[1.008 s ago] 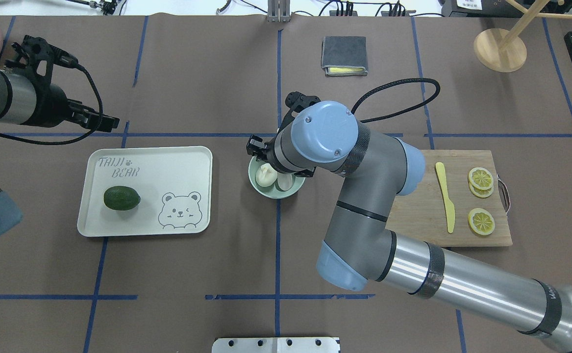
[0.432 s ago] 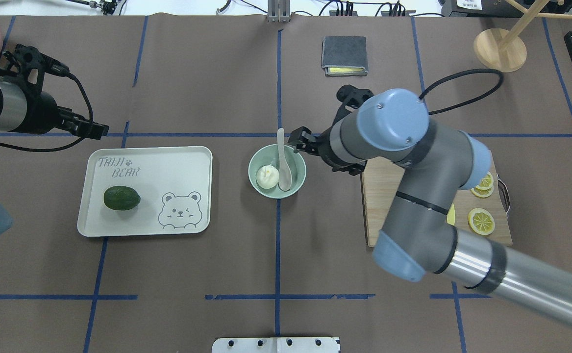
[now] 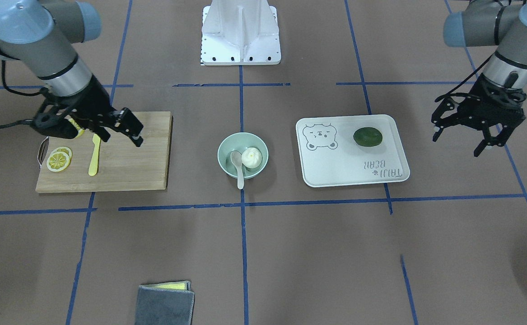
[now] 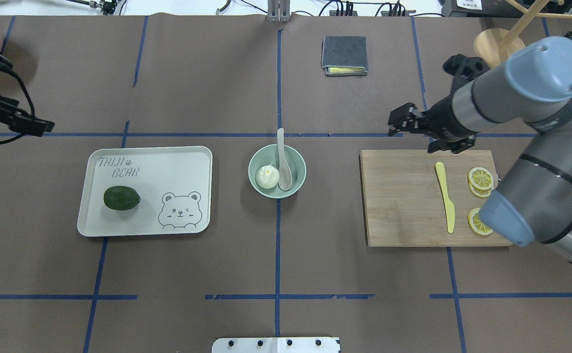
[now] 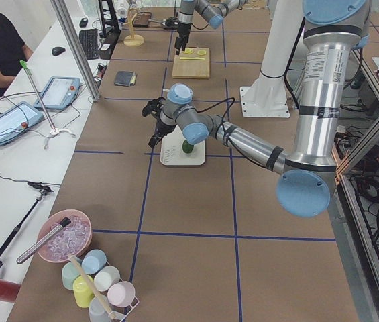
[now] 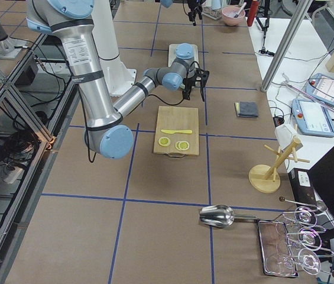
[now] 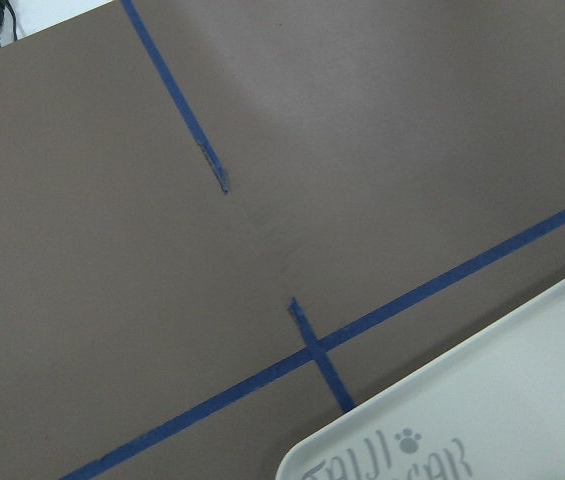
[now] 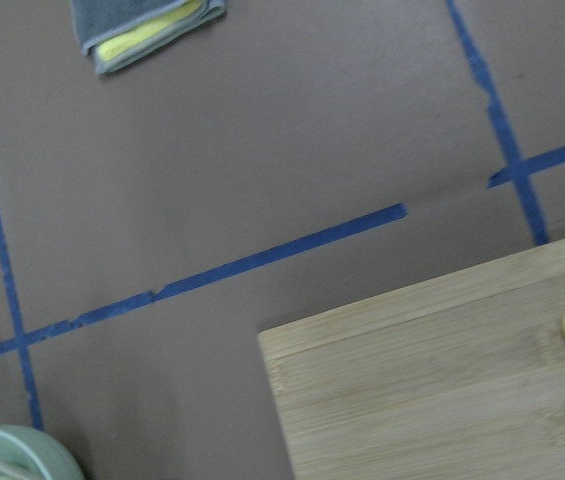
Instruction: Put spoon and bun in bowl
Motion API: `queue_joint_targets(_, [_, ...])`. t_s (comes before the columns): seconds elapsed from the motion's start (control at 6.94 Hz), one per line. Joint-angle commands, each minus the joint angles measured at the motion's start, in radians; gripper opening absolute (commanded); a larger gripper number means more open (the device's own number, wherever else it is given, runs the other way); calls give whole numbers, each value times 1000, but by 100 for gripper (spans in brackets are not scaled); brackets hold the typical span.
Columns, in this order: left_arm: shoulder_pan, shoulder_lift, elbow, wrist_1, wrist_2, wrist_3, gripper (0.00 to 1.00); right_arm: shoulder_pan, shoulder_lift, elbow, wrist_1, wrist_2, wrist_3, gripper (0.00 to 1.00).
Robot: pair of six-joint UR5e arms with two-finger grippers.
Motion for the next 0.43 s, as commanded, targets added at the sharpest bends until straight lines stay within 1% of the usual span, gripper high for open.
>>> queue_joint_targets(0.0, [-241, 59, 57, 10, -150, 286, 99, 222, -168, -3, -4, 120, -376, 100])
queue_joint_targets(0.14, [-359, 61, 117, 27, -236, 419, 99, 311, -205, -4, -97, 130, -583, 100])
queue_joint_targets(0.29, [-439, 49, 125, 179, -278, 466, 99, 403, -231, 2, -215, 131, -799, 100])
